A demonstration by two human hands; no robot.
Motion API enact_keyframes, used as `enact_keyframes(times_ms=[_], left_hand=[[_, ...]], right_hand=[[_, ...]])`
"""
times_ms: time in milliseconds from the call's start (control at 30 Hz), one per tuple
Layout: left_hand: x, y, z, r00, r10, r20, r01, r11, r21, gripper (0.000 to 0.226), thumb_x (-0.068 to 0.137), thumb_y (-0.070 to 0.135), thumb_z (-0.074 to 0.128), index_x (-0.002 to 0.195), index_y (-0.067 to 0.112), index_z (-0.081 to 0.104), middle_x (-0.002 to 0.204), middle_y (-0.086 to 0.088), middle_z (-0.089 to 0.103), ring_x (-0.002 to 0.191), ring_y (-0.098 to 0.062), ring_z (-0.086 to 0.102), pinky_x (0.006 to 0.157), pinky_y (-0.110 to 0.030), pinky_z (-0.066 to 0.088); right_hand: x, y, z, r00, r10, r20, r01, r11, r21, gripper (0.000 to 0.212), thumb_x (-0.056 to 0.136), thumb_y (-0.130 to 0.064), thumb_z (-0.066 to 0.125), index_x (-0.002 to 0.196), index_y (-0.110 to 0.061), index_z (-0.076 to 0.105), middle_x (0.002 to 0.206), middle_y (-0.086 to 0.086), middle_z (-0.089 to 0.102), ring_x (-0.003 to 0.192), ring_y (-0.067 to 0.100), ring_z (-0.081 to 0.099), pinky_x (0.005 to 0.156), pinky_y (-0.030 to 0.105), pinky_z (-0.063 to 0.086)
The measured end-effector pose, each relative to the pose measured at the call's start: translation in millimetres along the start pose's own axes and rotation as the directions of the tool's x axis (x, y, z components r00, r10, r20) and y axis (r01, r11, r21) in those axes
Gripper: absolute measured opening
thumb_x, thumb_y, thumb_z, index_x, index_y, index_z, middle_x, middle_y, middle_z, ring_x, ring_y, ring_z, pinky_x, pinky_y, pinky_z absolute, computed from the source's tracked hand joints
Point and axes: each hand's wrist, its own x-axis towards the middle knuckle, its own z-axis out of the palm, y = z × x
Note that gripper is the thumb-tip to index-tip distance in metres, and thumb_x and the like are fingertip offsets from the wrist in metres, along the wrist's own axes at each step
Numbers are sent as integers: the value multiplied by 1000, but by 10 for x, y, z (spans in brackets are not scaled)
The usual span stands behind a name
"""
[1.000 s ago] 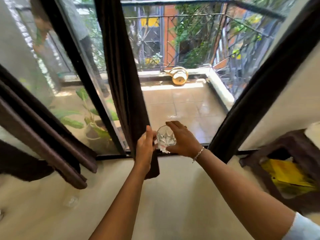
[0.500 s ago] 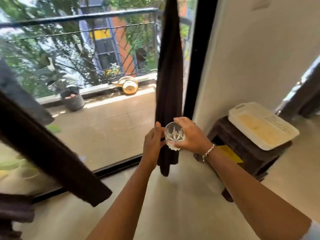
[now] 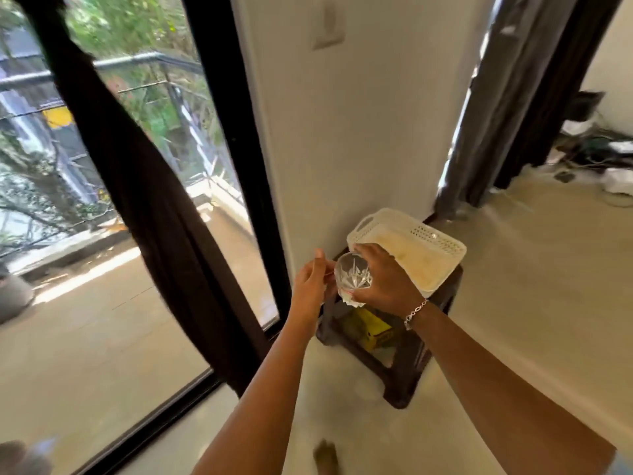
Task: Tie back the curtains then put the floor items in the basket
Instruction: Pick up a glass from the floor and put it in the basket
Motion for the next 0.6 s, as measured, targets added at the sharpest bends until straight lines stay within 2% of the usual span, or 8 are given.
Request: enact_keyframes(times_ms=[100, 200, 267, 333, 433, 467, 567, 600], left_hand=[[465, -54, 205, 999, 0, 42, 0, 1000, 5, 45, 96, 40, 36, 73, 13, 63, 57, 6, 68, 56, -1, 64, 55, -15, 52], [943, -99, 340, 993, -43, 108, 41, 999, 27, 44, 96, 42, 37, 75, 13, 63, 61, 6, 70, 58, -1, 66, 55, -15, 53], [1295, -82, 405, 985, -79, 155, 71, 996, 54, 42, 96, 41, 38, 79, 12, 64, 70, 4, 70, 62, -1, 67, 56, -13, 51], [1630, -70, 426, 971, -131, 199, 115, 989, 91, 41, 96, 40, 39, 86, 10, 64, 85, -2, 69, 71, -4, 67, 64, -15, 53], [2126, -58, 428, 941, -216, 261, 179, 971, 159, 51, 95, 43, 36, 100, 1, 65, 102, -12, 67, 92, -16, 64, 85, -26, 50], [2262, -44, 430, 934, -228, 276, 179, 965, 189, 55, 95, 44, 35, 104, -1, 64, 106, -14, 67, 95, -18, 63, 86, -28, 48], [2685, -10, 477, 910, -271, 314, 176, 937, 301, 65, 96, 48, 27, 109, -4, 64, 112, -15, 66, 100, -19, 62, 80, -23, 44], [2801, -11, 490, 900, -286, 328, 165, 922, 351, 68, 96, 50, 24, 110, -2, 65, 114, -15, 66, 104, -19, 61, 83, -23, 40]], right_hand=[[276, 301, -52, 998, 49, -44, -49, 999, -14, 76, 70, -24, 74, 135, -4, 39, 135, 9, 44, 126, 22, 40, 102, 22, 30], [595, 607, -81, 994, 76, -74, -78, 997, -19, 73, 68, -21, 76, 130, -4, 43, 130, 10, 47, 122, 24, 43, 94, 16, 28], [846, 769, -123, 991, 121, -64, -122, 992, -25, 77, 67, -23, 77, 133, -5, 41, 132, 11, 45, 123, 24, 42, 98, 21, 29], [1090, 918, -136, 988, 151, -35, -152, 988, -38, 81, 67, -24, 78, 135, -5, 38, 135, 11, 43, 125, 24, 41, 101, 23, 28], [1454, 1128, -131, 982, 190, 11, -188, 979, -74, 85, 67, -26, 79, 137, -7, 36, 137, 10, 40, 127, 24, 39, 105, 26, 29], [1548, 1178, -126, 981, 192, 23, -189, 978, -92, 85, 67, -27, 79, 137, -8, 36, 136, 10, 40, 125, 24, 40, 105, 29, 32], [1835, 1405, -77, 977, 209, 28, -204, 970, -132, 84, 66, -30, 79, 136, -9, 38, 133, 9, 40, 121, 26, 44, 100, 33, 39], [1910, 1475, -57, 978, 205, 28, -199, 968, -150, 83, 67, -32, 78, 136, -9, 38, 133, 9, 41, 119, 26, 45, 97, 32, 41]])
